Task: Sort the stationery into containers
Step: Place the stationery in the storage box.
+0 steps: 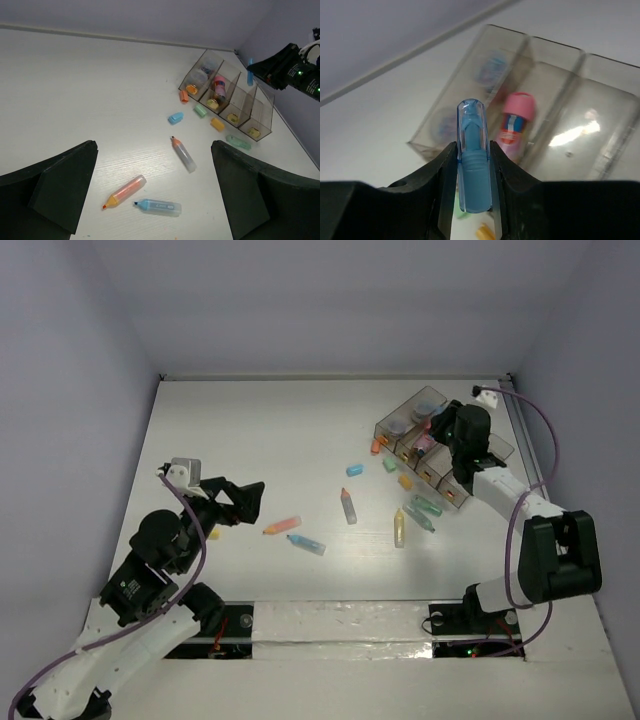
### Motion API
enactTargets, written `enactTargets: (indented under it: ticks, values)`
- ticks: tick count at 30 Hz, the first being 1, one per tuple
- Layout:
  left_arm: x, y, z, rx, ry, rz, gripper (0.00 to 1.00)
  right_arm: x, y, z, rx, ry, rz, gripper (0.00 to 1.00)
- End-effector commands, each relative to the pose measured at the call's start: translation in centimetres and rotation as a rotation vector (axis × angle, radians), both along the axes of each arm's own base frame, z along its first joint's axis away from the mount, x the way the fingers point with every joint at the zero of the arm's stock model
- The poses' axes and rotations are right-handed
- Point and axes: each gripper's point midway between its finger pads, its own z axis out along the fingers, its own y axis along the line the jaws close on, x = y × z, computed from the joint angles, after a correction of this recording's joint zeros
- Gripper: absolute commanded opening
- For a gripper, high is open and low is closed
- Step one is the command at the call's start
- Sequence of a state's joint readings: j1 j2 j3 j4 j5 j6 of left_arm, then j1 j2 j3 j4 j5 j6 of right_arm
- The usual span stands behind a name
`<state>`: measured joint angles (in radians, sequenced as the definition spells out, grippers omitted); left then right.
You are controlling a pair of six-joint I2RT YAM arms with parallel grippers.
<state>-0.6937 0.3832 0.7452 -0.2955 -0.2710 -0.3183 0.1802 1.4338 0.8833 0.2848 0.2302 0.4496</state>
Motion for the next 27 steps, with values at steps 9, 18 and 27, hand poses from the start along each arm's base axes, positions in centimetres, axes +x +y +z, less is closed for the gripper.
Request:
enactTargets:
  ticks: [9, 18, 27]
  values:
    - [0.6, -2.0, 0.1, 0.031, -0.028, -0.106, 0.96, -0.8, -8.4, -4.0, 0.053, 0.126, -0.27, 0.08]
    - [1.3, -2.9, -0.9, 0.061, 0.003, -0.143, 0.96, -2.1, -14.0, -4.7, 0.067, 0.125, -0.441, 0.08]
    - [1.8, -3.0, -1.6, 0.077, 0.021, -0.167, 0.96, -2.1, -14.8, -6.2, 0.077, 0.156, -0.443, 0.08]
